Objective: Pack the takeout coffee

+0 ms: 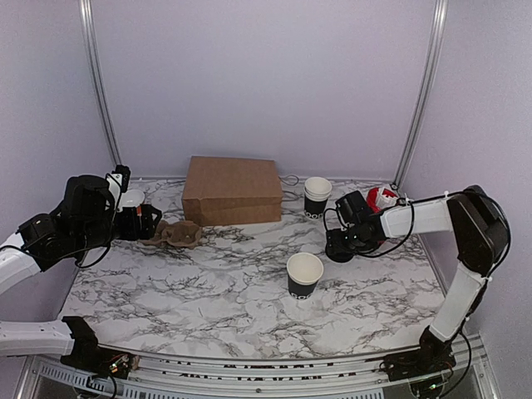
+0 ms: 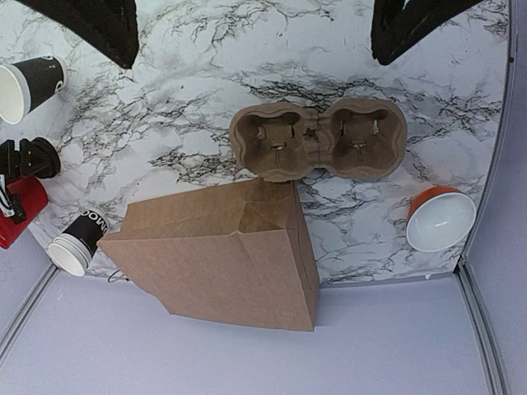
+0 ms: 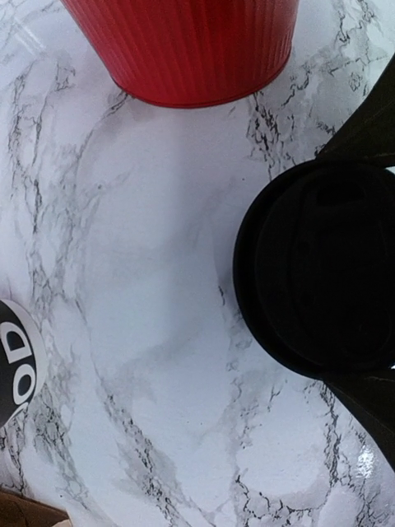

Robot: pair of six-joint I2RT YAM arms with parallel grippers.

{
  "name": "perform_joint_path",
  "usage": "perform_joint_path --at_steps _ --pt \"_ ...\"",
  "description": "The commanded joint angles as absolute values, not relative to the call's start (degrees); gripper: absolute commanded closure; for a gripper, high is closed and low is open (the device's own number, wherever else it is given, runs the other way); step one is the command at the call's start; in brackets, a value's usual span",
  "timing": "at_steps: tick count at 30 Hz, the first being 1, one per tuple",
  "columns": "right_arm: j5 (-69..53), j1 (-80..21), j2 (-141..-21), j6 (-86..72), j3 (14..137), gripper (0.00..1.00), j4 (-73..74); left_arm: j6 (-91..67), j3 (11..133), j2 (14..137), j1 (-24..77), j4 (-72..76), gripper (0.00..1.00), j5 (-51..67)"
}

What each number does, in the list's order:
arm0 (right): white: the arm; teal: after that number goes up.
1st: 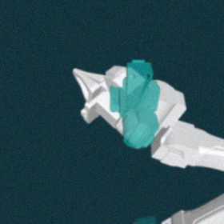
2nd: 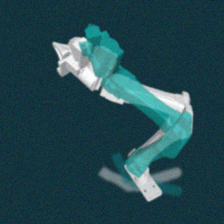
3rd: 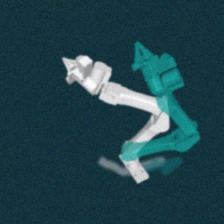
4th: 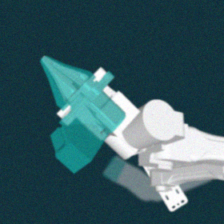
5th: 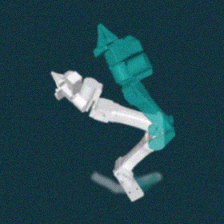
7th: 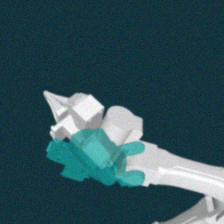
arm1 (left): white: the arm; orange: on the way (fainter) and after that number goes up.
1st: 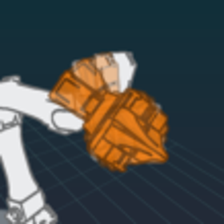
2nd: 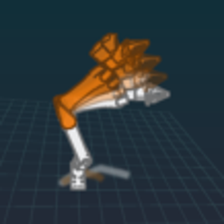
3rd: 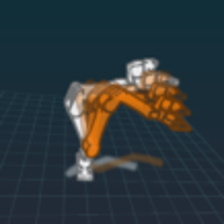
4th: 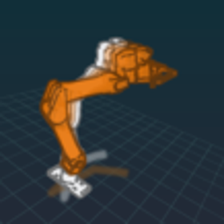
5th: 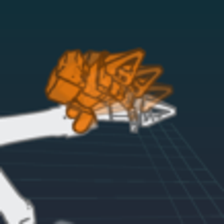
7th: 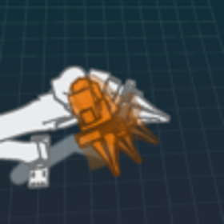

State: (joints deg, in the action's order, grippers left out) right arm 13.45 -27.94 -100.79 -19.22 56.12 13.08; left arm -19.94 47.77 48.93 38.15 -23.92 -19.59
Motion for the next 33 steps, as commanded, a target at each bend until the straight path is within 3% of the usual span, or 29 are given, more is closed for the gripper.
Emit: perform_joint_path --at_steps 1,7,22,28,33 --pt "13.08 -27.69 -100.77 -18.83 57.64 0.25 12.41 -19.34 47.54 49.05 38.23 -24.63 0.01 -20.17" --pt "13.87 -27.71 -99.14 -18.70 58.32 0.37 14.14 -19.24 47.55 49.13 38.25 -24.66 0.01 -20.13" --pt "13.56 -28.83 -90.96 -17.67 59.96 0.34 19.84 -19.34 47.55 49.04 38.23 -24.78 0.01 -20.13" --pt "6.24 -29.80 -89.91 -18.91 59.50 0.34 17.99 -19.40 47.46 49.47 38.28 -24.71 0.01 -19.67" --pt "6.94 -34.31 -89.80 -19.29 64.27 0.34 19.57 -23.62 47.29 50.09 38.23 -22.65 0.01 -13.54"
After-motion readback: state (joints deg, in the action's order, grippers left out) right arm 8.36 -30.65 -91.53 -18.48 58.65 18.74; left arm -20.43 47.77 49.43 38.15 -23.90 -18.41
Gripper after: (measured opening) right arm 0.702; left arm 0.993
